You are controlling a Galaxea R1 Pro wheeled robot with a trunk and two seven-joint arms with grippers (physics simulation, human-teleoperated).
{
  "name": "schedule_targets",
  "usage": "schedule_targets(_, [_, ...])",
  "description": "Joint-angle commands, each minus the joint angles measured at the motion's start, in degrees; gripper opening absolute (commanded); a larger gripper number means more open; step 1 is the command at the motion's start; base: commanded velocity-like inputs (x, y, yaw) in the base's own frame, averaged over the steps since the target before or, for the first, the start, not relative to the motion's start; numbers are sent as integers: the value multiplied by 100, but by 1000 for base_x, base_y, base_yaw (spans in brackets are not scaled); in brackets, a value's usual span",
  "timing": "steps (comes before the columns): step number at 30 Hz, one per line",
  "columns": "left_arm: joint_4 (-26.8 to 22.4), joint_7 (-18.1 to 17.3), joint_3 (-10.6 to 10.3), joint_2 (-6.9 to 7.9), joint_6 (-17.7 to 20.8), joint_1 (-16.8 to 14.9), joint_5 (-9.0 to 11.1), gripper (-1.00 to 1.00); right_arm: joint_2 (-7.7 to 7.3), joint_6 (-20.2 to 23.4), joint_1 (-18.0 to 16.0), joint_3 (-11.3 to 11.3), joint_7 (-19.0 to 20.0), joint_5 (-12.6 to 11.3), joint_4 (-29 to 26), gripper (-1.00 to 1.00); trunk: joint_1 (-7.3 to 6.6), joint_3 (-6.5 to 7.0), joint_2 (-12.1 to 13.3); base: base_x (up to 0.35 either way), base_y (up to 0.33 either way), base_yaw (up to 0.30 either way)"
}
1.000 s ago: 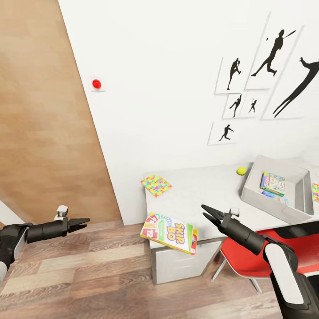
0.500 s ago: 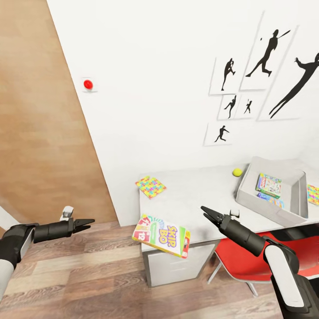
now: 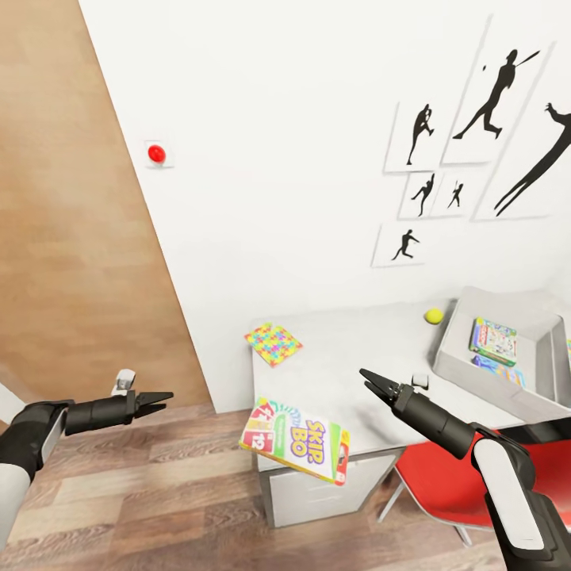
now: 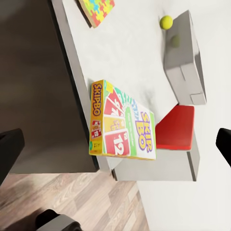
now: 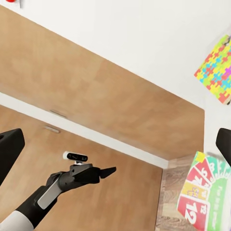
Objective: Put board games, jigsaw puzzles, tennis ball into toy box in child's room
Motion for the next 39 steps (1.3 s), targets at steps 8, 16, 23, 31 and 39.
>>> schedule_targets(8, [4, -33, 25, -37, 68, -6, -31, 100, 1, 41, -5, -1, 15, -1, -1, 100, 4, -11, -11, 104, -43, 0])
schedule_targets(16, [8, -33, 28, -74, 76, -6, -24, 100, 1, 41, -5, 0, 16, -1, -2, 100, 4, -11, -11, 142, -117, 0])
schedule_targets(23, [13, -37, 24, -137, 85, -6, -22, 100, 1, 42, -5, 1, 50, -1, -6, 100, 4, 1, -11, 36, -50, 0])
schedule_targets(31, [24, 32, 21, -276, 97, -6, -19, 100, 2, 42, -5, 3, 86, -1, -9, 100, 4, 41, -11, 8, -189, 0])
schedule_targets(39, [26, 246, 24, -390, 174, -6, -15, 100, 1, 42, -5, 7, 92, -1, -10, 100, 4, 50, -11, 1, -64, 0])
